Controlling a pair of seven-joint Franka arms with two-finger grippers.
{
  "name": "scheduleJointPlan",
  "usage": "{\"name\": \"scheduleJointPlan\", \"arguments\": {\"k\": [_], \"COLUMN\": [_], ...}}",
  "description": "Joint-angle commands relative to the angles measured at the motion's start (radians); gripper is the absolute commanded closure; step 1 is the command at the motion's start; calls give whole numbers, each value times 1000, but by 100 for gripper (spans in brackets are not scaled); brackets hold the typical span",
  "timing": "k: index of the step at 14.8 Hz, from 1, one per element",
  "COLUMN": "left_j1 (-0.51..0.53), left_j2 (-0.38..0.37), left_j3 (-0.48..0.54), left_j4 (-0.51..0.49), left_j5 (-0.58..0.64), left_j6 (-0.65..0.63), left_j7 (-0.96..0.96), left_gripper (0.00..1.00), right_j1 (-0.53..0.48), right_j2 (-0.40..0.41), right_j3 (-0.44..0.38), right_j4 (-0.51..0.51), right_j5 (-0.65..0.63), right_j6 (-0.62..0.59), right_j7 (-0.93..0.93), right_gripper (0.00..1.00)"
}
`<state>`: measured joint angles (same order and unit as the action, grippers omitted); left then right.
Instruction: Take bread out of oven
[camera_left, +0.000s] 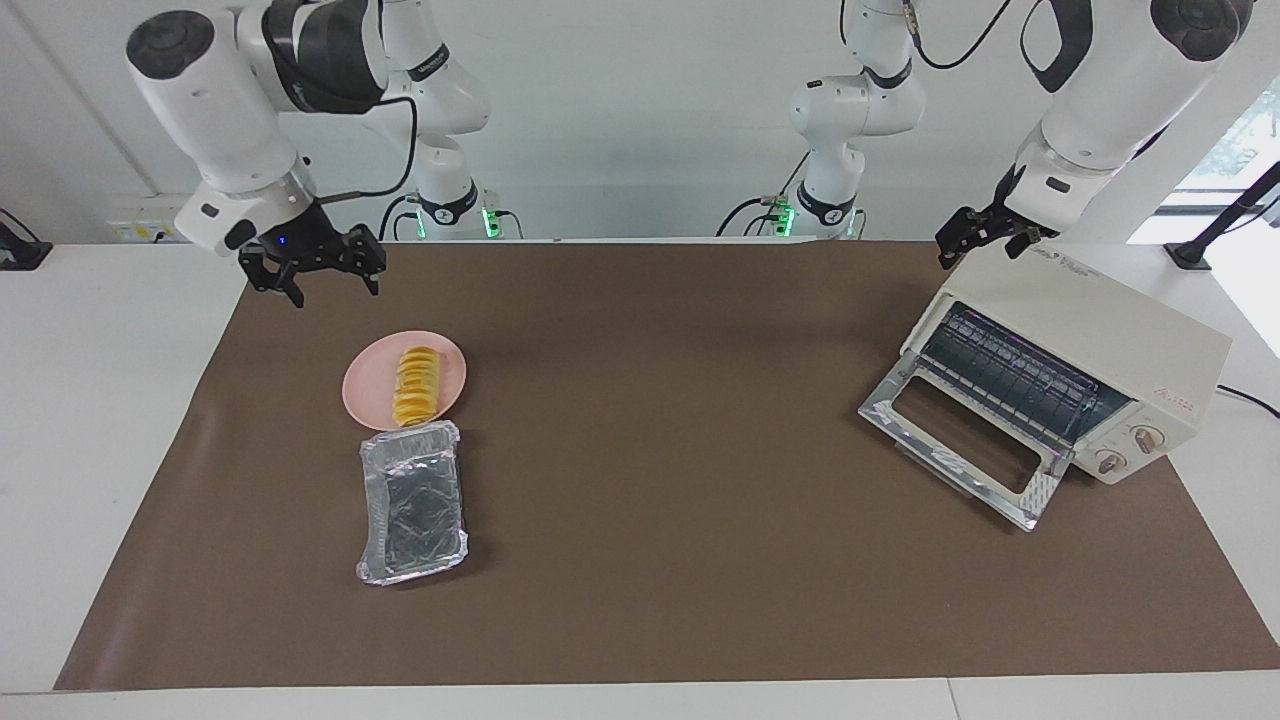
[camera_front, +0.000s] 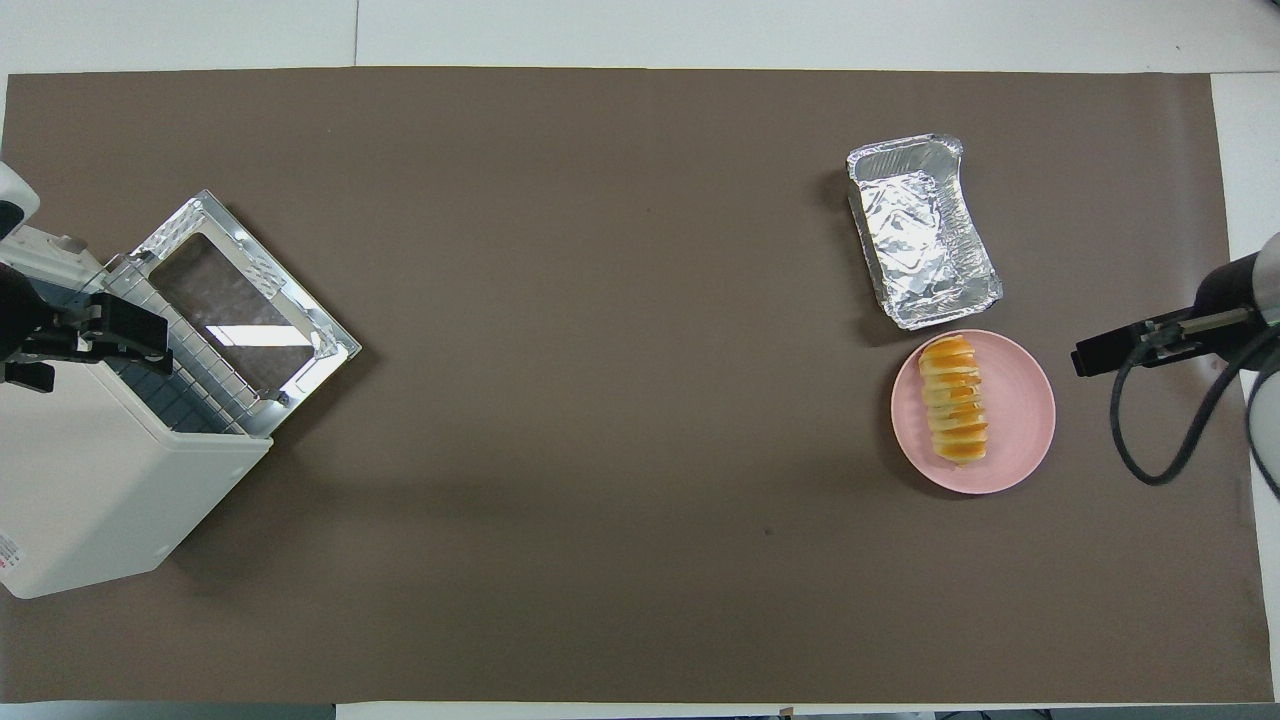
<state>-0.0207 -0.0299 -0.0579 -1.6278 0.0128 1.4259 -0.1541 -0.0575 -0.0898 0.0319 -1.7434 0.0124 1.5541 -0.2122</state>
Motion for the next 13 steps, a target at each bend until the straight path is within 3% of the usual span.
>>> {"name": "scheduleJointPlan", "arguments": {"k": [1, 4, 8, 13], "left_j1": [-2, -1, -2, -2], "left_j2": [-22, -22, -22, -22], "left_j3": [7, 7, 7, 7], "left_j4": [-15, -15, -15, -15], "left_j5": [-16, -16, -16, -16], "left_j6": [-4, -4, -4, -2], "left_j7": [1, 1, 1, 1], "left_gripper": [0, 0, 0, 0], "right_j1": [-25, -38, -86, -88], "right_j2": [21, 28, 30, 33], "right_j3": [6, 8, 37, 43], "right_j4": [128, 165, 151, 148], "right_j5": [-2, -17, -32, -45], "right_j6": [-167, -212, -115, -94], "right_j7": [-47, -62, -55, -52], "right_gripper": [0, 0, 0, 0]}}
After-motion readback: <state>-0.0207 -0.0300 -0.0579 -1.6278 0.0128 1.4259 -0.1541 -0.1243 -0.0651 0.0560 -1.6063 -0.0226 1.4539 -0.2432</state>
